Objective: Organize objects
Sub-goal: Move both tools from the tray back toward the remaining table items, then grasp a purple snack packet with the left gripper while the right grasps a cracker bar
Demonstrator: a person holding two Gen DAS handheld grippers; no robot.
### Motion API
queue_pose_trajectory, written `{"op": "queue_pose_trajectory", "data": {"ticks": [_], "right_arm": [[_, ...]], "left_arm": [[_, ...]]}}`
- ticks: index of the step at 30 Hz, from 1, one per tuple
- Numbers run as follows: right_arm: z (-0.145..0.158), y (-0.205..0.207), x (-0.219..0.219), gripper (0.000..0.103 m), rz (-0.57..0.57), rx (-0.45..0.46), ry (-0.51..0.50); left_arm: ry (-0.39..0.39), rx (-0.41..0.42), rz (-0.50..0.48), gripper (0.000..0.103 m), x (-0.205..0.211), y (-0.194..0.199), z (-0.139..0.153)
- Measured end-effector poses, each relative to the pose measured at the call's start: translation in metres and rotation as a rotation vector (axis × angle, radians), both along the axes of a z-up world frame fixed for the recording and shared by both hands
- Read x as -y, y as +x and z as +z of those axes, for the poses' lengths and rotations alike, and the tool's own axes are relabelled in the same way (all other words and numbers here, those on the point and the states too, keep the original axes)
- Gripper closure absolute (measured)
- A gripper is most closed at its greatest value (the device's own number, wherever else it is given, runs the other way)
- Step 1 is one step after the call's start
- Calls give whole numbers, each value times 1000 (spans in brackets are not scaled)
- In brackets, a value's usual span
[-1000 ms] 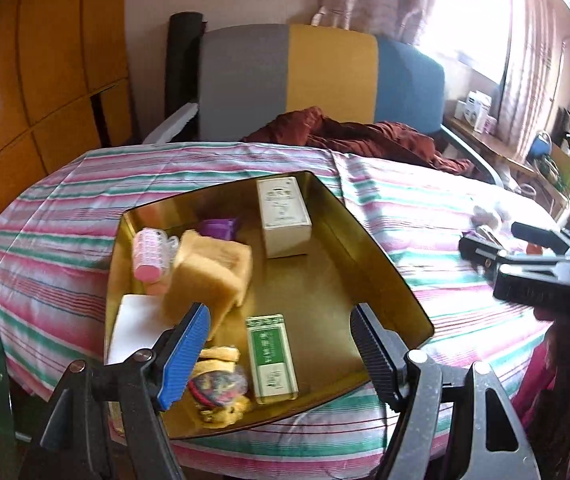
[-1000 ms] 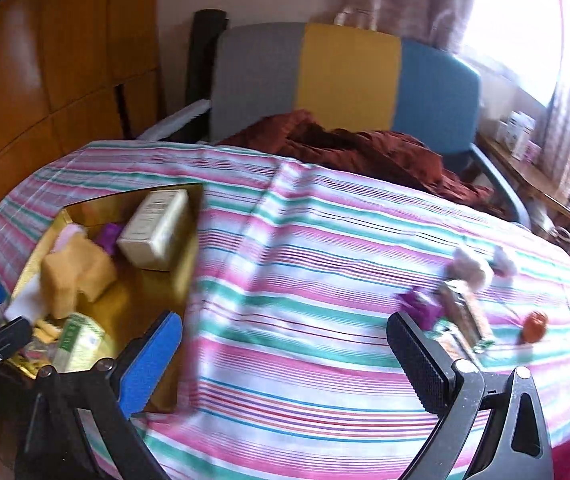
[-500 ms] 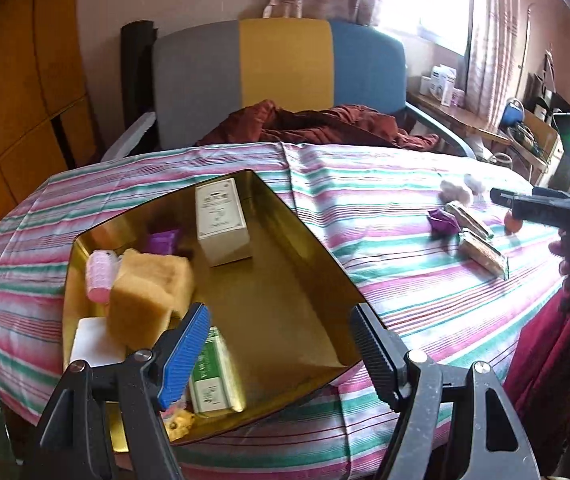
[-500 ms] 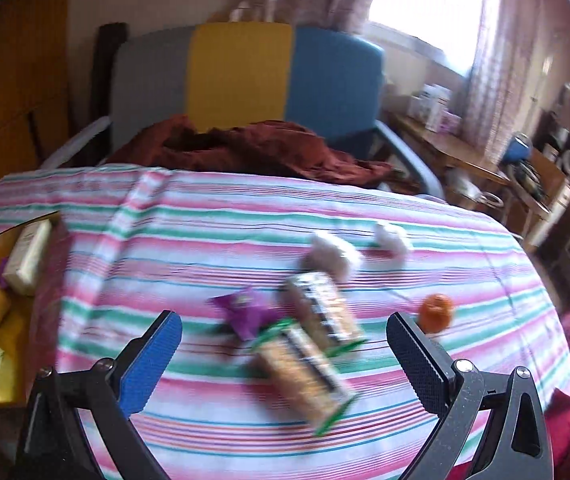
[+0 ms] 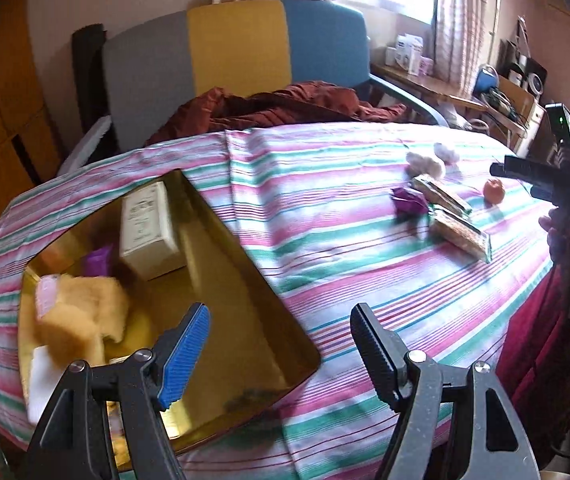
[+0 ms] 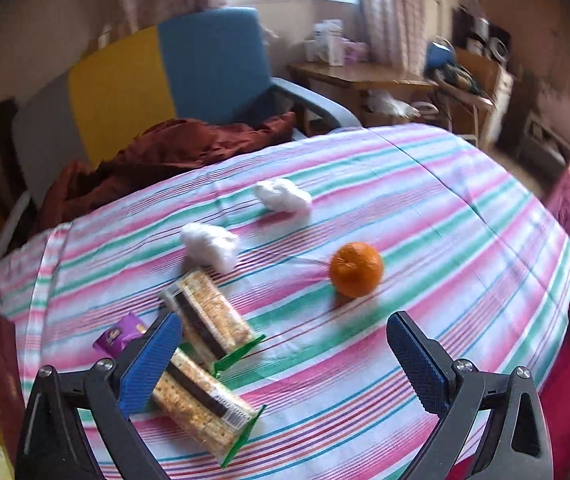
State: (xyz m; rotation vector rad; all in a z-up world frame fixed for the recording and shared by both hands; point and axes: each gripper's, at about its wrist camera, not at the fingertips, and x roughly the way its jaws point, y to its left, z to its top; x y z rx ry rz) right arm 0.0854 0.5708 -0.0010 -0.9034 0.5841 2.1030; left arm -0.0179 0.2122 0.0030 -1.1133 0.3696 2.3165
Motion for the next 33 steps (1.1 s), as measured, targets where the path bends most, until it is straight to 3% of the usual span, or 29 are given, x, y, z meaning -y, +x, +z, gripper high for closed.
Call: {"op": "queue_pose_trajectory", "data": {"ticks": [13, 26, 33], "right_arm": [[-16, 3, -12, 0, -24, 18, -121], [-18, 3, -13, 0, -4, -7, -166], [-21, 4, -17, 0, -4, -26, -198]], "left_arm": [[-16, 106, -90, 29, -69, -11, -23], [-2, 100, -218, 23, -157, -44, -19], [-69, 100, -289, 22, -212, -66, -37]]}}
